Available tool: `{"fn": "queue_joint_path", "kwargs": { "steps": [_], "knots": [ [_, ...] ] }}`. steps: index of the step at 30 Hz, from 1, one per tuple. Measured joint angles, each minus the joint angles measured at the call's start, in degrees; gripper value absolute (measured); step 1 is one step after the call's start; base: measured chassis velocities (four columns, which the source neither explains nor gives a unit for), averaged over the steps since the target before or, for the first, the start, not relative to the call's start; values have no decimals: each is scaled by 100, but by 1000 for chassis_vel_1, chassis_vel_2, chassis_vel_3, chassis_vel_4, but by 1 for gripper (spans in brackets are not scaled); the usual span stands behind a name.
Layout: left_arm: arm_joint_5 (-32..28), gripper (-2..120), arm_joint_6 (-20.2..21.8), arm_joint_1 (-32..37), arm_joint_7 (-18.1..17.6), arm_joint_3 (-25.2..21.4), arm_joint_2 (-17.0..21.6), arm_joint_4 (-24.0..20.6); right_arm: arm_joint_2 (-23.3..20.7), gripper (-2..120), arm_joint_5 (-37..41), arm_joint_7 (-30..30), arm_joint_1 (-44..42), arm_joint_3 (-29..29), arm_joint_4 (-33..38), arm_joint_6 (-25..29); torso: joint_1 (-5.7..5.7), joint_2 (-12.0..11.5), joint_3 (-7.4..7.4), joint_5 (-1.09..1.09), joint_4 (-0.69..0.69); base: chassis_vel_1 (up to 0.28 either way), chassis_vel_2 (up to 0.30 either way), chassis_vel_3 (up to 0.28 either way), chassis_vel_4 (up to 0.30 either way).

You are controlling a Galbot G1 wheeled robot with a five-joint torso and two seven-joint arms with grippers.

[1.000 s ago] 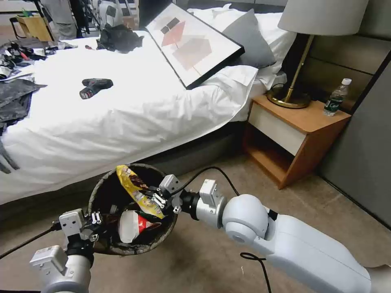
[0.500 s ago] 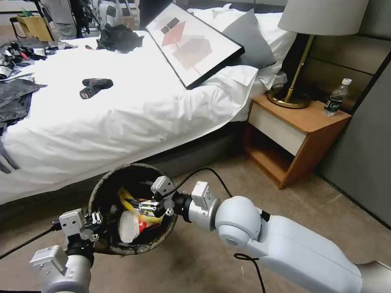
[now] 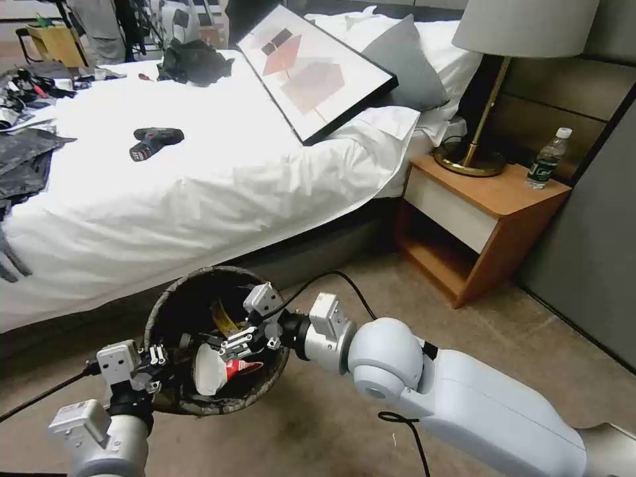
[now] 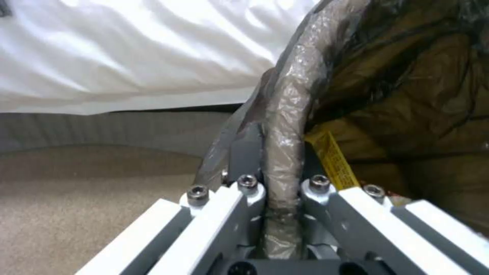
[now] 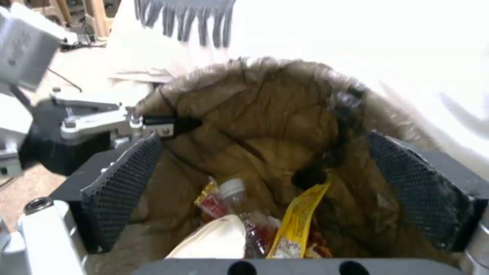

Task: Pick up the trash bin, then pick up the garbage from the floor and place it into the trash bin.

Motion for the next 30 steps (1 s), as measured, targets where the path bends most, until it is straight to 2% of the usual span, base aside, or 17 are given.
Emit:
{"fn": "queue_joint_path", "kwargs": {
  "steps": [5, 9, 13, 15, 17, 19, 22, 23, 26, 28, 30],
  "knots": [
    [-1, 3, -2, 2, 1, -11, 0, 0, -156, 100, 170, 62, -31, 306, 299, 19, 0, 0, 0, 1, 0, 0, 0, 0, 0],
    [-1, 3, -4, -5, 2, -19, -2, 0, -472, 100, 310, 226, -134, 631, 685, 160, 0, 0, 0, 1, 0, 0, 0, 0, 0],
    [-1, 3, -5, -11, 2, -18, -16, 0, -1012, 100, 349, 472, -513, 1092, 1176, 403, 0, 0, 0, 2, 0, 0, 0, 0, 0],
    [-1, 3, -5, -11, 2, -19, -16, 0, -1095, 100, 355, 510, -594, 1180, 1236, 434, 0, 0, 0, 1, -1, 0, 0, 0, 0],
    [-1, 3, -6, -15, 1, -19, -16, 0, -1321, 100, 365, 668, -864, 1504, 1343, 552, 0, 0, 0, 1, -2, 0, 0, 0, 0],
    [-1, 3, -6, -16, 1, -19, -16, 0, -1362, 100, 375, 709, -937, 1604, 1360, 578, 0, 0, 0, 1, -1, 0, 0, 0, 0],
    [-1, 3, -6, -20, 1, -14, -20, 0, -1466, 100, 381, 844, -1507, 2353, 1360, 695, 0, 0, 0, 0, -1, 0, 0, 0, 0],
    [-1, 3, -6, -20, 1, -14, -20, 0, -1466, 100, 381, 844, -1507, 2353, 1360, 695, 0, 0, 0, 0, -1, 0, 0, 0, 0],
    [-2, 3, -6, -17, 1, -23, -1, 0, -1453, 100, 171, 838, -2202, 3033, 1331, 802, 0, 0, 0, 1, -1, 0, 0, 0, 0],
    [-2, 3, -6, -17, 1, -26, 5, 0, -1432, 100, 97, 830, -2374, 3190, 1331, 830, 0, 0, 0, 1, 0, 0, 0, 0, 0],
    [-3, 3, -6, -15, 0, -32, 23, 0, -1343, 100, -219, 792, -2882, 3595, 1334, 947, 0, 0, 0, 1, 0, 0, 0, 0, 0]
  ]
}}
